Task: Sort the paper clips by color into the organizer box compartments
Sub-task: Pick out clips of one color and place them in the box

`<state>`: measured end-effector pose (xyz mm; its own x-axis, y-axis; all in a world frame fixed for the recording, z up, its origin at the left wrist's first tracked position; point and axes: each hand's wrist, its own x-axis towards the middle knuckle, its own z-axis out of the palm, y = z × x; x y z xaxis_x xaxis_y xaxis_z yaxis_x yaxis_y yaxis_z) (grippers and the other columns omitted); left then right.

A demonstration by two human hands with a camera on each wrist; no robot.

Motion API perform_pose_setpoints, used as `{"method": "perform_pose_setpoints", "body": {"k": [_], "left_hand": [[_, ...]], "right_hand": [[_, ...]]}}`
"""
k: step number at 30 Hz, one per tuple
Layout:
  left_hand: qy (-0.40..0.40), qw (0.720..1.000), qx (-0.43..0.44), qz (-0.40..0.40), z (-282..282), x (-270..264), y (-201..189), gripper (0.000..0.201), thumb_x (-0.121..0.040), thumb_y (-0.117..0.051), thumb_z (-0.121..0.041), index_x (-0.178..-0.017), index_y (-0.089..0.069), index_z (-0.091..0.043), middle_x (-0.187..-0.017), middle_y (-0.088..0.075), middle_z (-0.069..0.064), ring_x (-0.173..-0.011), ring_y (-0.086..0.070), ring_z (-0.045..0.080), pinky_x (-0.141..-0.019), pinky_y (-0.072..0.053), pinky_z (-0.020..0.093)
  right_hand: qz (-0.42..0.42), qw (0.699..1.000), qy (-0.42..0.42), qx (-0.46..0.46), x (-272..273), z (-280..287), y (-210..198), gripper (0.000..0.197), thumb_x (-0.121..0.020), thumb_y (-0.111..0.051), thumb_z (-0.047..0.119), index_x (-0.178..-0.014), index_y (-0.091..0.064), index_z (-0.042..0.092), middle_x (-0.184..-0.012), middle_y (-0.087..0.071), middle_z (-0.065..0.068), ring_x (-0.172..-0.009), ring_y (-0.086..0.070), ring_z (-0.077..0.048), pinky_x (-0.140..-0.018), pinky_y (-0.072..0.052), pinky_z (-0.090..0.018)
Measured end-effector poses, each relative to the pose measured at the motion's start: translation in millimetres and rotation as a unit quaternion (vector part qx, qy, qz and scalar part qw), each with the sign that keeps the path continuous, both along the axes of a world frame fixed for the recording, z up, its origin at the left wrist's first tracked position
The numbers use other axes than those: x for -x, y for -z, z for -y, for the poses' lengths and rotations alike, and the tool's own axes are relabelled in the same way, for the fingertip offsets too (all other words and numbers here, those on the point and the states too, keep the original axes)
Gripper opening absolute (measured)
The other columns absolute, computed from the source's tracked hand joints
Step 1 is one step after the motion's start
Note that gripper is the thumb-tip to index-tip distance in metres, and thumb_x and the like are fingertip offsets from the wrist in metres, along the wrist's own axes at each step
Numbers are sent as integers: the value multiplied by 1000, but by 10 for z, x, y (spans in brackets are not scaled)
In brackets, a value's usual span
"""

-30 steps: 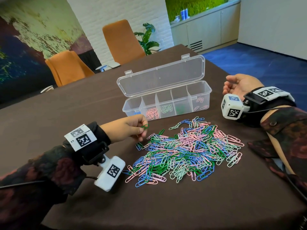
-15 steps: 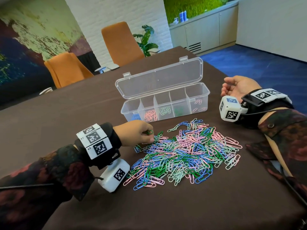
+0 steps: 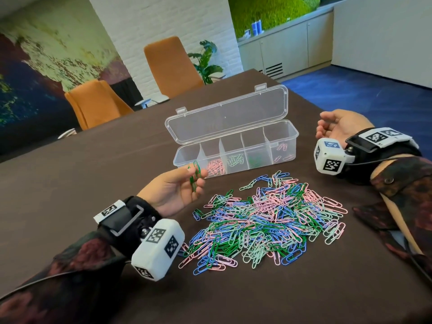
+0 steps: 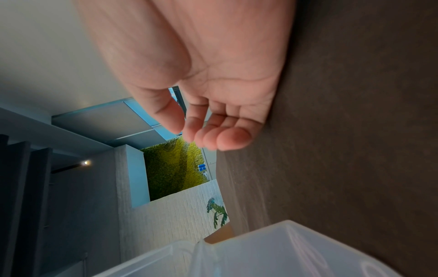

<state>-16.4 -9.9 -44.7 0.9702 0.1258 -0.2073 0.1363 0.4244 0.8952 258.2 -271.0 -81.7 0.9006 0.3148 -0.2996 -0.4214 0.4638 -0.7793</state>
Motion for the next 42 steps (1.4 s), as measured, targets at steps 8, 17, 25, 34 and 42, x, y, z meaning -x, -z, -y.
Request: {"method": "perform_pose_setpoints", "body": {"k": [8, 17, 25, 34, 42], "left_hand": [[90, 974, -206, -34, -94, 29, -86, 37, -57, -78, -16, -84, -54, -12, -62, -48, -1, -50, -45, 10, -48, -40, 19], [307, 586, -745, -88, -52, -92, -140, 25, -82, -71, -20, -77, -50, -32, -56, -37, -9, -54, -40, 3, -54, -28, 15], [211, 858, -467, -35, -118, -56, -104, 28, -63, -82, -33, -68, -58, -19, -69, -60, -7, -52, -42, 5, -51, -36, 15], [55, 980, -179, -73, -50, -141, 5, 24, -68, -59, -8, -91, -56, -8, -64, -56, 2, -52, -53, 13, -44, -43, 20], [224, 646, -722, -102, 144, -289, -131, 13, -86, -67, -26, -87, -62, -14, -55, -39, -11, -47, -39, 0, -53, -31, 13]], "right_hand": [[3, 1000, -5, 11, 29, 6, -25, 13, -92, -47, 15, -83, -56, 13, -76, -48, -1, -61, -45, -11, -47, -45, -17], [0, 1000, -7, 6, 19, 13, -17, 13, -92, -47, 16, -83, -55, 13, -76, -48, -1, -61, -46, -11, -49, -45, -19], [-10, 1000, -6, -7, -2, 10, 8, 11, -91, -48, 16, -84, -55, 12, -75, -49, -1, -60, -46, -12, -46, -44, -16], [-7, 1000, -4, -7, -1, 8, 9, 11, -92, -49, 16, -83, -54, 12, -75, -49, -1, -59, -46, -12, -46, -45, -17], [-1, 1000, -9, -1, -3, 14, 7, 10, -92, -48, 16, -85, -54, 12, -76, -49, -1, -60, -47, -11, -48, -45, -18]]}}
